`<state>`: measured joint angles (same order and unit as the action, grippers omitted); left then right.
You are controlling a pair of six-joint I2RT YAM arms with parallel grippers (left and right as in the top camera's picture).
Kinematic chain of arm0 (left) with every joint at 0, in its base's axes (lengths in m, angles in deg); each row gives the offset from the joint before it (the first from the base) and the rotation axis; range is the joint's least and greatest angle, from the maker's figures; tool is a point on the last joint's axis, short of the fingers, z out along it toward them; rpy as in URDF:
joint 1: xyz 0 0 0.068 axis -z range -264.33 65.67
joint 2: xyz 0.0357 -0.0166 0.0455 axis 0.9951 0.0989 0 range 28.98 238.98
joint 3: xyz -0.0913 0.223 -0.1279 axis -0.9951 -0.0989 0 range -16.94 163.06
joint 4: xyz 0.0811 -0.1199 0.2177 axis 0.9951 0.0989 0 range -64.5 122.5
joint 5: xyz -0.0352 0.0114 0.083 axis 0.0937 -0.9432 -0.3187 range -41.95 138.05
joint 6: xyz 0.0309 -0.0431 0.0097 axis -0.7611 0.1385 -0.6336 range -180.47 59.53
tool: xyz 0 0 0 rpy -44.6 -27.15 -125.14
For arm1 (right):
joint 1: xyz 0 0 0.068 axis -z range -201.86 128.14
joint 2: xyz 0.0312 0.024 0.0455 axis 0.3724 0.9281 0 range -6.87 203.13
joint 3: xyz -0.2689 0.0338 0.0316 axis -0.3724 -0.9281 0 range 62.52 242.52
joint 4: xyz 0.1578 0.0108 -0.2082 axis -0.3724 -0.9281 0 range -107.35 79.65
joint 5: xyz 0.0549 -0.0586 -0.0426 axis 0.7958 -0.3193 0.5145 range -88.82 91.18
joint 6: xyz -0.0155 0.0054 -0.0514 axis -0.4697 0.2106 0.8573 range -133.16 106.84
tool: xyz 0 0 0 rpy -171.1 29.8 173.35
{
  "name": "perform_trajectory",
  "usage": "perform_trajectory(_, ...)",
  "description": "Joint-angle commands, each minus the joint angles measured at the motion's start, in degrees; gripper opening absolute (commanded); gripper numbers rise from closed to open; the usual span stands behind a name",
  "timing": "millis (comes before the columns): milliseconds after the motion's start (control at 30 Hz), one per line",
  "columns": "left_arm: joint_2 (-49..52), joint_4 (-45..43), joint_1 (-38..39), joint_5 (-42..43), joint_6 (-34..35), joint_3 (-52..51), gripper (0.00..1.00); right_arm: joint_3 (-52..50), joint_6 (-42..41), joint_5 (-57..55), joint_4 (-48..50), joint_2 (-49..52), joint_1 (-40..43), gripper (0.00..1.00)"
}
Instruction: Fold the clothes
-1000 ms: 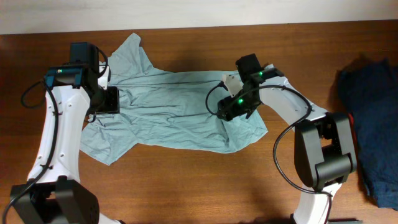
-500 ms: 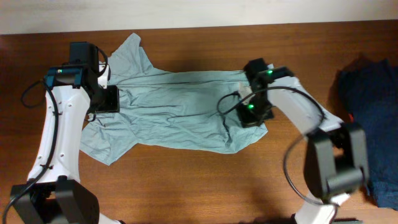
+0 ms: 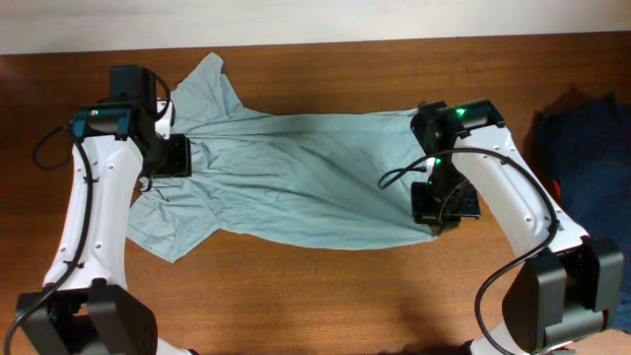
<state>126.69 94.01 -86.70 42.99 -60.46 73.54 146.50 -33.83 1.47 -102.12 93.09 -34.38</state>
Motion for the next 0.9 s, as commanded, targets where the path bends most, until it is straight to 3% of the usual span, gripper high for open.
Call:
perform_trajectory(0, -1.4, 2.16, -0.42, 2.6, 0.42, -0.44, 0.66, -0.2, -3.8, -7.28, 0.55, 0.48, -0.2, 0.04)
perform_trajectory(67, -1.4, 4.57, -0.39, 5.07, 0.44, -0.52, 0.66, -0.2, -3.85, -9.07, 1.22, 0.48, -0.2, 0.05)
perform_trajectory(100, -1.4, 6.03, -0.39, 8.11, 0.76, -1.38, 0.66, -0.2, -3.85, -10.05, 1.97, 0.52, -0.2, 0.11)
perform_trajectory(233, -1.4, 4.83, -0.39, 8.98, 6.95, -6.45, 0.66, -0.2, -3.85, -10.03, 3.39, 0.52, -0.2, 0.15)
perform_trajectory(400, -1.4, -2.89, -0.39, 14.62, 12.31, -18.78, 0.65, -0.17, -3.85, -9.99, 3.61, 0.52, -0.22, 0.15)
perform_trajectory(467, -1.4, -8.07, -0.39, 14.95, 15.17, -24.61, 0.64, -0.2, -3.82, -9.03, 3.85, 0.52, -0.2, 0.22)
perform_trajectory(500, -1.4, -10.84, -0.39, 14.97, 16.24, -27.36, 0.59, -0.2, -3.69, -7.65, 4.37, 0.52, -0.22, 0.43)
perform_trajectory(533, -1.4, -12.66, -0.39, 14.93, 16.96, -29.0, 0.54, -0.17, -3.19, -6.71, 4.87, 0.52, -0.22, 0.46)
perform_trajectory(633, -1.4, -21.35, -0.39, 14.64, 17.7, -34.32, 0.38, -0.17, 1.7, 0.07, 8.94, 0.52, -0.22, 0.45)
perform_trajectory(700, -1.4, -26.32, -0.39, 14.05, 17.79, -36.52, 0.17, -0.17, 5.05, 4.24, 11.54, 0.52, -0.22, 0.4)
perform_trajectory(767, -1.4, -31.58, -0.39, 11.34, 17.77, -38.03, 0.02, -0.17, 6.67, 7.02, 13.49, 0.52, -0.22, 0.4)
perform_trajectory(867, -1.38, -32.94, -0.39, 7.98, 17.77, -38.12, 0.01, -0.17, 6.75, 7.28, 14.05, 0.52, -0.22, 0.39)
